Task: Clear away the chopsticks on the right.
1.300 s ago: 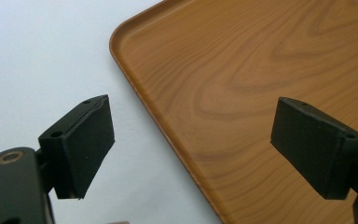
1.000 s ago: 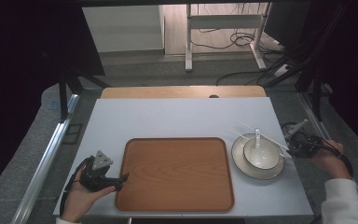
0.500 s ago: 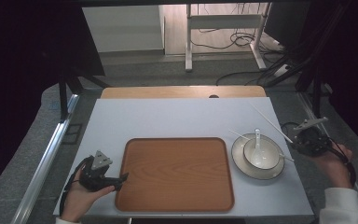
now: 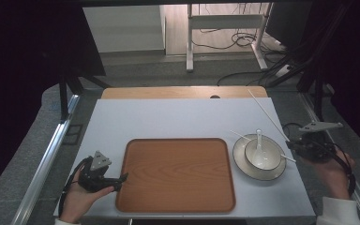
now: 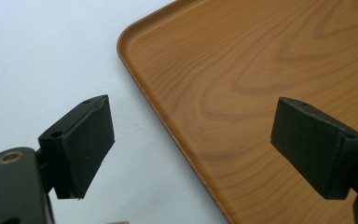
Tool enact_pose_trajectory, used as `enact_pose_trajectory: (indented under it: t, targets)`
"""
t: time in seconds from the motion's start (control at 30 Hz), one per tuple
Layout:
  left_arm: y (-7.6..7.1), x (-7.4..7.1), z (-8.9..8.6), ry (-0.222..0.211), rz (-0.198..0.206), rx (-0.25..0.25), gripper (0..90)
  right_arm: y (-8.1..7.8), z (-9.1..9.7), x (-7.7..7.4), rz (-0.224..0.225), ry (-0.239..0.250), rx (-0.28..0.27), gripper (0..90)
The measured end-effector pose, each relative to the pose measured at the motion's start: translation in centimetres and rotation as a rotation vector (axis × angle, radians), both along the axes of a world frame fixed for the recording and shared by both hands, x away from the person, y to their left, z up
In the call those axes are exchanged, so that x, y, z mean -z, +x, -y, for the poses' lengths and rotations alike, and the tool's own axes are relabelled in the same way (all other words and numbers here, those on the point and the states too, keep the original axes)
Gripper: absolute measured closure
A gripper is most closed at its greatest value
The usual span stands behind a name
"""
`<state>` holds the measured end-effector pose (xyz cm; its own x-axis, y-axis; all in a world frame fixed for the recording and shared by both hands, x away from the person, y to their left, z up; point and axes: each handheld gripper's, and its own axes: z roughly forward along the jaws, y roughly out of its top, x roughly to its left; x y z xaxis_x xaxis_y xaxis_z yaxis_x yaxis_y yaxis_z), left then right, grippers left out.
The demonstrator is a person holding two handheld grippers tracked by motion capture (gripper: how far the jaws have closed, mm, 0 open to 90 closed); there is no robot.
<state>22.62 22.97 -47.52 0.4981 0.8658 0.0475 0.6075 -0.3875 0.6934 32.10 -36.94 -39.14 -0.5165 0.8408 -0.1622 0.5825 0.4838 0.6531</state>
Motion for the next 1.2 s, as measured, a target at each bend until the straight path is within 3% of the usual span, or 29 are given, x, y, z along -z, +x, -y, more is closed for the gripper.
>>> enact_pose_trajectory:
  t: [0.5, 0.67, 1.2]
  targets:
    - [0.1, 0.0, 0.0, 0.004, 0.001, 0.004, 12.9, -0.7, -1.8, 0.2, -0.042, 0.108, -0.085, 84.5]
    - [0.1, -0.1, 0.0, 0.008, 0.002, 0.007, 12.9, -1.1, -3.5, 0.4, -0.070, 0.152, -0.128, 84.4]
    - [0.0, -0.1, -0.1, 0.001, 0.006, 0.001, 12.9, -2.7, -8.4, 1.9, -0.126, 0.140, -0.228, 84.4]
